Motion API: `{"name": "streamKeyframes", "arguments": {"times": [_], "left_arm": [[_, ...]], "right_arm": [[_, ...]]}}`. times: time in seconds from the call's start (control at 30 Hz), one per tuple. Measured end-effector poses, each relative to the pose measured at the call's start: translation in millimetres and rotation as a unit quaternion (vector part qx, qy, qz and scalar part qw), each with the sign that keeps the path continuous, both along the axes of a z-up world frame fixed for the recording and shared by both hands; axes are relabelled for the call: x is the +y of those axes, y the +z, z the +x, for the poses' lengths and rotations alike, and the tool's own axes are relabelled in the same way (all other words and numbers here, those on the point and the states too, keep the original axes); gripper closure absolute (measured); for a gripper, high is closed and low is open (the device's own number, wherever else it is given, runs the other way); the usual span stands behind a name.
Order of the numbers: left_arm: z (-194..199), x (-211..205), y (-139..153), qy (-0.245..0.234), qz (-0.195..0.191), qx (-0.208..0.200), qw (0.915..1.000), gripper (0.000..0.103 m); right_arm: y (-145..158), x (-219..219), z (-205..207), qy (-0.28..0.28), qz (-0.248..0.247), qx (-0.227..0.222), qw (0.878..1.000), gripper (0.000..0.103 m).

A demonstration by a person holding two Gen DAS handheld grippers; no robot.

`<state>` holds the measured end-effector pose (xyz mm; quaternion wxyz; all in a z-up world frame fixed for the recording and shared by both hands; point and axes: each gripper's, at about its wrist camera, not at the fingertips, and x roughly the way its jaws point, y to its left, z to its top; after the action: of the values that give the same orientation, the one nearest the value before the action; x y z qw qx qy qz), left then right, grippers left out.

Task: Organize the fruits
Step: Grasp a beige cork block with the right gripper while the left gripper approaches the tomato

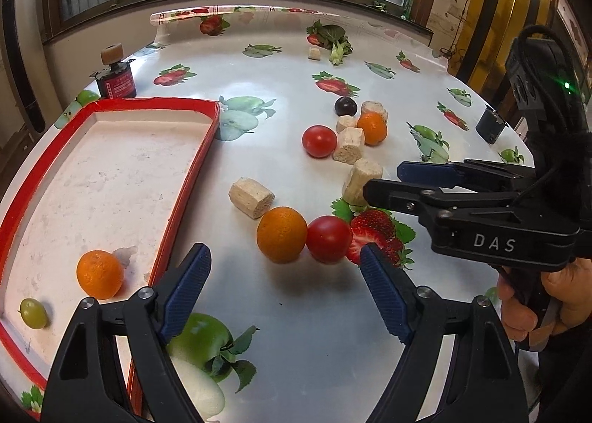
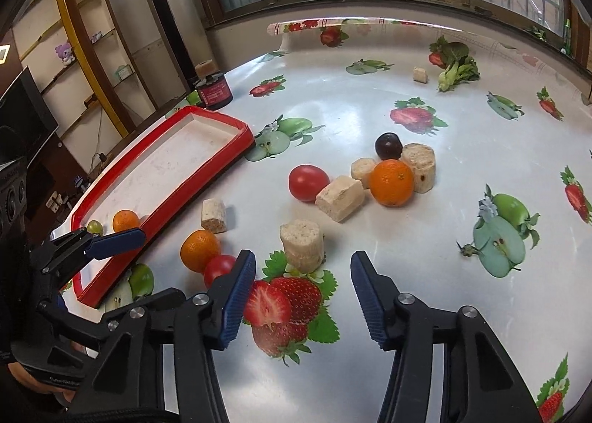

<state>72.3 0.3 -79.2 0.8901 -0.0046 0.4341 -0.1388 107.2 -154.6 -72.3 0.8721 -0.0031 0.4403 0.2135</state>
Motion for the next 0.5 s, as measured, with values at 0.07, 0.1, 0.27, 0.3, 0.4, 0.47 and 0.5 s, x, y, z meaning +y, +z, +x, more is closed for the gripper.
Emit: {"name": "streamKeyframes", "arguments": {"times": [0.07,0.1,0.27,0.3,0.4,0.47,0.5], "left_arm": [[4.2,-1.0,-3.3,-0.004,0.001,0.005,1.0000,0.024],[6.3,-1.4,-4.4,-0.005,0.002,0.006,1.0000,0.024],[16.2,-2.0,-10.2,-0.013,0.000,0.013,0.9998,0.025],[17.8,-1.7,-10.0,-0.016,-0.006,0.014,0.9998,0.027],[22.6,-3.2,-8.6,-0.025,-0.014,0.010,0.9995,0.032],[27.6,-6.2,-8.8,-0.034,-0.028,0.017,0.9989,0.034],[30.2,-9.2,-10.0,-0.043,-0.036,0.024,0.9981,0.034]], "right_arm": [[-6.4,4.4,7.3,0.002,0.001,0.006,1.000,0.048],[-9.6,6.3,11.0,0.002,0.002,0.009,1.000,0.051],[-23.9,13.1,26.4,0.010,0.007,0.026,1.000,0.073],[-25.9,12.9,27.8,0.010,0.007,0.029,1.000,0.074],[-22.6,1.3,24.7,-0.003,0.020,0.021,1.000,0.074],[-18.1,-9.6,21.6,-0.012,0.023,0.015,1.000,0.074],[-15.6,-15.2,19.5,-0.016,0.026,0.013,0.999,0.074]]}}
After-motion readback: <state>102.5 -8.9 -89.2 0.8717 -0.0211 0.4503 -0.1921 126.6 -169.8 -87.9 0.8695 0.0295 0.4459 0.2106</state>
